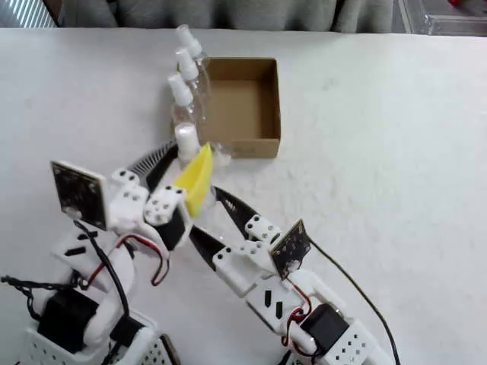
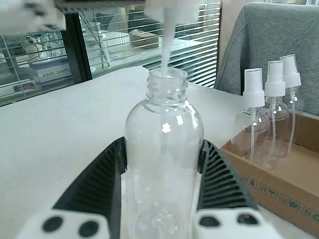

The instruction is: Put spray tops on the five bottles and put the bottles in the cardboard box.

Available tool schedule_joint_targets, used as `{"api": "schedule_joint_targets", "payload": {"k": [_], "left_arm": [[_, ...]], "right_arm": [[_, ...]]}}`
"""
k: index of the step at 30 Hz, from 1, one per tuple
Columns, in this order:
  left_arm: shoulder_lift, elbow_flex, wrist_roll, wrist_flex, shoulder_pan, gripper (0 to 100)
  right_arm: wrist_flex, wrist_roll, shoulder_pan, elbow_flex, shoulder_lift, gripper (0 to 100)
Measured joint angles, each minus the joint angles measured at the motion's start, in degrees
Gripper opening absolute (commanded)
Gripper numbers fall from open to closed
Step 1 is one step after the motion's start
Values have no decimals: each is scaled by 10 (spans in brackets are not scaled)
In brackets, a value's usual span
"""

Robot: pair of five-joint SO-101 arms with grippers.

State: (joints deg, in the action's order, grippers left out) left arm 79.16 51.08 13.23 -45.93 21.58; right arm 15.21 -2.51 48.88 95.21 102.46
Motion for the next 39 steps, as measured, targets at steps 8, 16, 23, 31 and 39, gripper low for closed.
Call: {"api": "schedule_joint_targets", "payload": {"k": [8,16,23,31,39], "left_arm": [[75,61,-34,0,6,83],[113,120,-34,1,6,84],[112,125,-33,1,8,93],[111,126,-34,-33,6,328],[108,122,-34,-71,6,339]], "right_arm": [[0,3,0,0,0,15],[2,4,1,0,-1,15],[4,4,1,0,-1,15],[4,4,-1,0,0,15],[4,4,-30,0,0,15]]}}
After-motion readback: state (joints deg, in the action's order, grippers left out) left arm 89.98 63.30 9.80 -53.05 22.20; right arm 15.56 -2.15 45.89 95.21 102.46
